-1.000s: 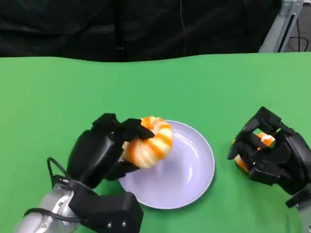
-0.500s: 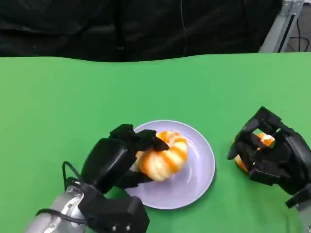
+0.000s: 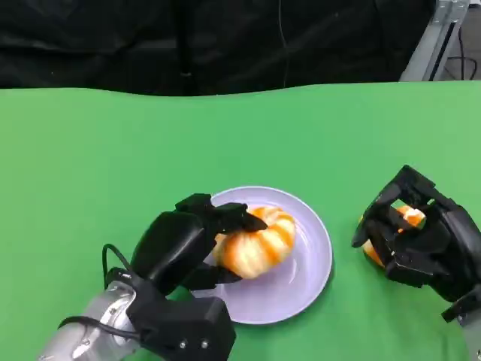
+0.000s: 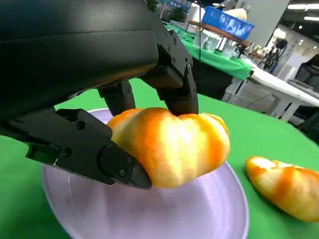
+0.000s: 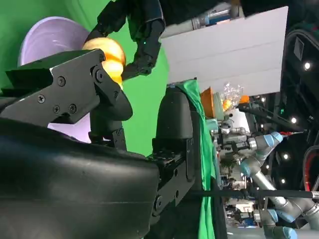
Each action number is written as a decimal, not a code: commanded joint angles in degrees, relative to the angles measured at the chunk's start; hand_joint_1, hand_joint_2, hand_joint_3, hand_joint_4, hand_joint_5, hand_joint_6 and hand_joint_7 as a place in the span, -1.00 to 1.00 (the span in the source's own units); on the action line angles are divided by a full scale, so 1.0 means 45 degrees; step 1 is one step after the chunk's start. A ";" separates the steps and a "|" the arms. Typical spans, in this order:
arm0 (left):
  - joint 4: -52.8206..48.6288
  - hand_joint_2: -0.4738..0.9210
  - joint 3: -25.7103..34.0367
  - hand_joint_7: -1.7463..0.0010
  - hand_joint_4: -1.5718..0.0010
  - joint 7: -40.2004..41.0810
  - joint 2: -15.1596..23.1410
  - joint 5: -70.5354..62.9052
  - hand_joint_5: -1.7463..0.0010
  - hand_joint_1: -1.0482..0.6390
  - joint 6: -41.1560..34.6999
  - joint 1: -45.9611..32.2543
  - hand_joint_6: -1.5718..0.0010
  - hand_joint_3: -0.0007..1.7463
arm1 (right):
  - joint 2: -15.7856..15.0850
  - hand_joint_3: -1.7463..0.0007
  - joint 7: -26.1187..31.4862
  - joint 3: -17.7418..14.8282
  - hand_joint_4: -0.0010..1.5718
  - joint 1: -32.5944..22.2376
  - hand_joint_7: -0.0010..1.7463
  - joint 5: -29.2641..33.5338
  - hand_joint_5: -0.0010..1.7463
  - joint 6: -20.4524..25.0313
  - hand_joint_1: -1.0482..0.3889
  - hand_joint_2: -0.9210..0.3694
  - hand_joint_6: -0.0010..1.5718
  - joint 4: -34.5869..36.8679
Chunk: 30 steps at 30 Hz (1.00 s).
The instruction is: Grasp the bread from the table and place it into the plate.
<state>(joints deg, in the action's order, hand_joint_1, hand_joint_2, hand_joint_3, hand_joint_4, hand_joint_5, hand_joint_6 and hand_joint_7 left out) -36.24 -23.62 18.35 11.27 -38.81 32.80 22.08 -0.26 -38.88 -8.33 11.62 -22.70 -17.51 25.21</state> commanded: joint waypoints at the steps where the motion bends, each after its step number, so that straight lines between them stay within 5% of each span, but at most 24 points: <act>1: 0.0402 1.00 -0.0052 0.98 0.18 -0.0015 0.0391 -0.0351 0.76 -0.22 -0.0430 0.0005 0.06 -0.89 | -0.0135 -0.32 -0.0104 -0.0122 -0.41 0.0111 0.83 -0.0156 1.00 -0.0137 0.62 -0.59 -0.53 0.0087; 5: 0.0745 1.00 -0.0036 1.00 0.19 0.0038 0.0509 -0.0449 0.92 -0.45 -0.0725 -0.0112 0.18 -0.88 | -0.0152 -0.32 -0.0083 -0.0123 -0.42 0.0121 0.83 -0.0121 1.00 -0.0132 0.64 -0.60 -0.54 0.0096; 17: 0.1419 1.00 0.0003 1.00 0.31 0.0185 0.0659 -0.0784 1.00 -0.92 -0.1282 -0.0357 0.40 -0.80 | -0.0144 -0.30 -0.0026 -0.0089 -0.44 0.0059 0.82 -0.0123 1.00 -0.0048 0.67 -0.63 -0.54 -0.0080; 30: 0.2035 1.00 0.0421 1.00 0.50 0.0330 0.0808 -0.0507 1.00 -1.00 -0.1334 -0.0658 0.57 -0.55 | -0.0146 -0.31 0.0020 -0.0051 -0.44 0.0031 0.83 -0.0072 1.00 -0.0042 0.67 -0.64 -0.54 -0.0177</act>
<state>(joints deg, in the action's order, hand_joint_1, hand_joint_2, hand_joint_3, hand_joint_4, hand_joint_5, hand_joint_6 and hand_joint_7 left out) -28.54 -22.89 18.49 13.50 -42.14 26.22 19.83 -0.26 -38.99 -8.34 11.62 -22.66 -17.71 25.31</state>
